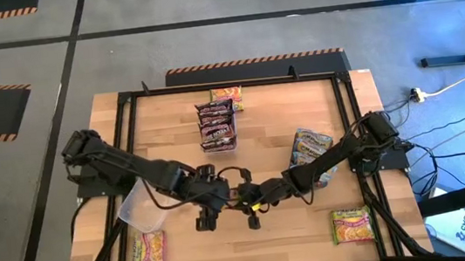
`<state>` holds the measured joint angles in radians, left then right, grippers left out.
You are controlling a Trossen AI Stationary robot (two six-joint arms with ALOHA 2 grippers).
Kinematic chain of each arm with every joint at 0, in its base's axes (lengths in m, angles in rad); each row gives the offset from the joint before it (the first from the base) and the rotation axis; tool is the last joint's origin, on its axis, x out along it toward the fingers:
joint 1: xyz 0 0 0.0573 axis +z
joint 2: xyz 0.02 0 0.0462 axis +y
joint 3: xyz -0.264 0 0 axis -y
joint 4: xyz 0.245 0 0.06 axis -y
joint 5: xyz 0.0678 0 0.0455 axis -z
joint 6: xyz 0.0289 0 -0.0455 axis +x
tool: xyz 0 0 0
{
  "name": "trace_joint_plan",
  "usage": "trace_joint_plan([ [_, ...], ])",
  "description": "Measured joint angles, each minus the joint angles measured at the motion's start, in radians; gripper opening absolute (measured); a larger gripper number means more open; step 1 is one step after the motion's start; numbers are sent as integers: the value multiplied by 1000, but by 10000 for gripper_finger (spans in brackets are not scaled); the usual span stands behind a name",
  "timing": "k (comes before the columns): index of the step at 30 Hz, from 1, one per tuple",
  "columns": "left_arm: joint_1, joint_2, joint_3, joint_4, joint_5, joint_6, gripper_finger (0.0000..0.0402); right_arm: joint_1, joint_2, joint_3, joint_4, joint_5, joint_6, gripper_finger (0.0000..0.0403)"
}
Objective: Sort Maruchan noodles
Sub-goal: Put the green noodle pack into the left transparent bin
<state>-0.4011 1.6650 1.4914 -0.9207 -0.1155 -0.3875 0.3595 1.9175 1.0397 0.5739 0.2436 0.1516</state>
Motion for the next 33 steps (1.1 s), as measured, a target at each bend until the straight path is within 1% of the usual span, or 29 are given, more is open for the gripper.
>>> trace_joint_plan([
  [4, 0, 3, 0, -12, -2, -2, 238, 0, 0, 0, 0, -1, 0, 105],
  [10, 0, -2, 0, -65, -1, 4, 158, 0, 0, 0, 12, 0, 0, 106],
  [13, 0, -2, 0, -75, -2, 24, 122, -1, 0, 6, 6, 0, -1, 117],
  [15, 0, -5, 0, -85, -1, 45, 119, 0, 0, 11, 10, 0, -2, 137],
  [18, -1, -11, 2, -142, 0, 51, 119, 0, -10, 14, 11, -4, -2, 183],
  [21, -12, -20, 46, -275, -18, 37, 119, -2, -39, 14, -31, -59, -3, 226],
  [24, -35, -28, 99, -439, -54, -2, 119, 0, -77, 15, -107, -106, -3, 258],
  [26, -61, -32, 129, -567, -66, -30, 119, 10, -91, 15, -170, -117, 0, 272],
  [28, -93, -36, 145, -648, -64, -74, 119, 17, -95, 15, -209, -124, -1, 281],
  [29, -108, -36, 135, -654, -58, -96, 119, 22, -95, 15, -219, -121, 2, 284],
  [31, -137, -60, 82, -638, -27, -86, 119, 28, -95, 15, -238, -116, 2, 287],
  [33, -164, -78, 49, -648, -37, -97, 119, 30, -95, 15, -250, -115, 3, 286],
])
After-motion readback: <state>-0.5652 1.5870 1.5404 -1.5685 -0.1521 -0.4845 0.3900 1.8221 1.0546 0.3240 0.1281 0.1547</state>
